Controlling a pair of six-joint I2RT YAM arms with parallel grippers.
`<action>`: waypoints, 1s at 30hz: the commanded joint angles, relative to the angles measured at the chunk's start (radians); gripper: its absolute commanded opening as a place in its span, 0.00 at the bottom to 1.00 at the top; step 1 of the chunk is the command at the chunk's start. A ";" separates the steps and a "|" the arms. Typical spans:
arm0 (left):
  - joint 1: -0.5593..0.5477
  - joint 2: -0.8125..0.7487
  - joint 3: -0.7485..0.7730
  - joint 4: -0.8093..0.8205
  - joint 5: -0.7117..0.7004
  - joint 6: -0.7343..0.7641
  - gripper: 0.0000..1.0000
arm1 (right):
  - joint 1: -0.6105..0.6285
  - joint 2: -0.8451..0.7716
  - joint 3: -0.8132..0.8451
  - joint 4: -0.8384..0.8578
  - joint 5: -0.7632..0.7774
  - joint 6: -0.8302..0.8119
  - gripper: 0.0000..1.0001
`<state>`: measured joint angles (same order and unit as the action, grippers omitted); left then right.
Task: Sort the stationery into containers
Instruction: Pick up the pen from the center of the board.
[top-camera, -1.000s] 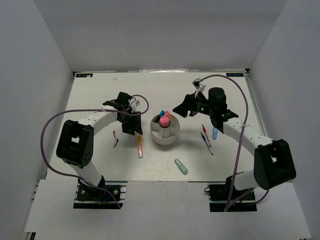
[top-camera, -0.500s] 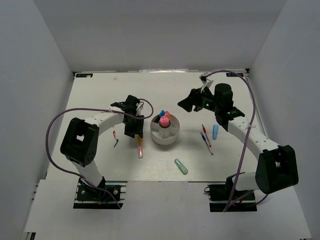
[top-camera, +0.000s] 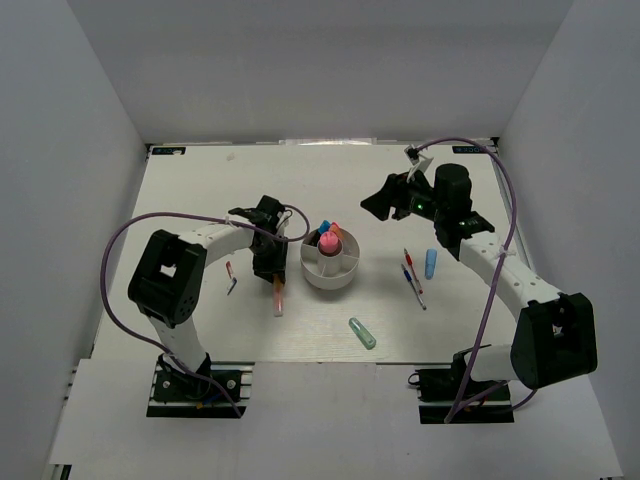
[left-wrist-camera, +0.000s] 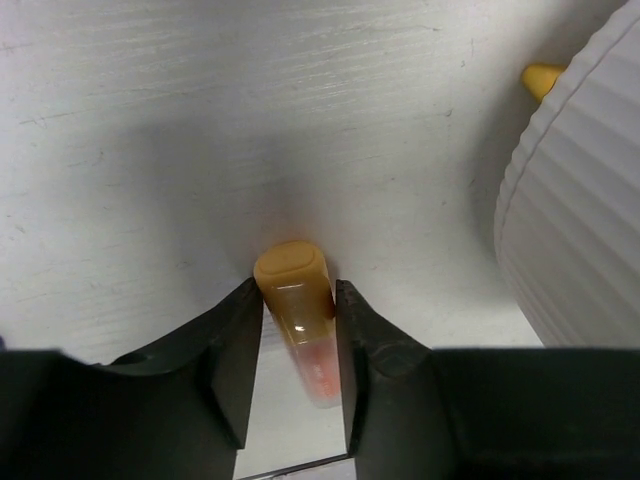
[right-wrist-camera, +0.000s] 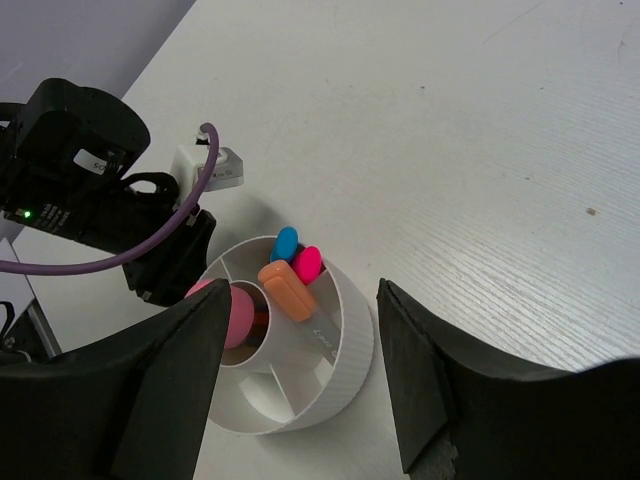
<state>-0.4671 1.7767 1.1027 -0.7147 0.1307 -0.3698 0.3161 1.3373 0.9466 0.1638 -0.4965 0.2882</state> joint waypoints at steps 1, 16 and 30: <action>-0.004 -0.037 -0.012 0.007 0.026 -0.023 0.43 | -0.008 -0.023 0.052 0.003 0.001 -0.017 0.66; 0.067 -0.230 0.042 0.076 0.006 -0.138 0.13 | 0.017 -0.017 0.162 -0.115 -0.001 -0.130 0.64; 0.150 -0.352 0.296 0.155 0.033 -0.129 0.06 | 0.240 0.209 0.524 -0.311 -0.129 -0.176 0.64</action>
<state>-0.3202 1.4696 1.3792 -0.5644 0.1276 -0.5041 0.5030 1.5257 1.4052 -0.1196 -0.5812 0.1207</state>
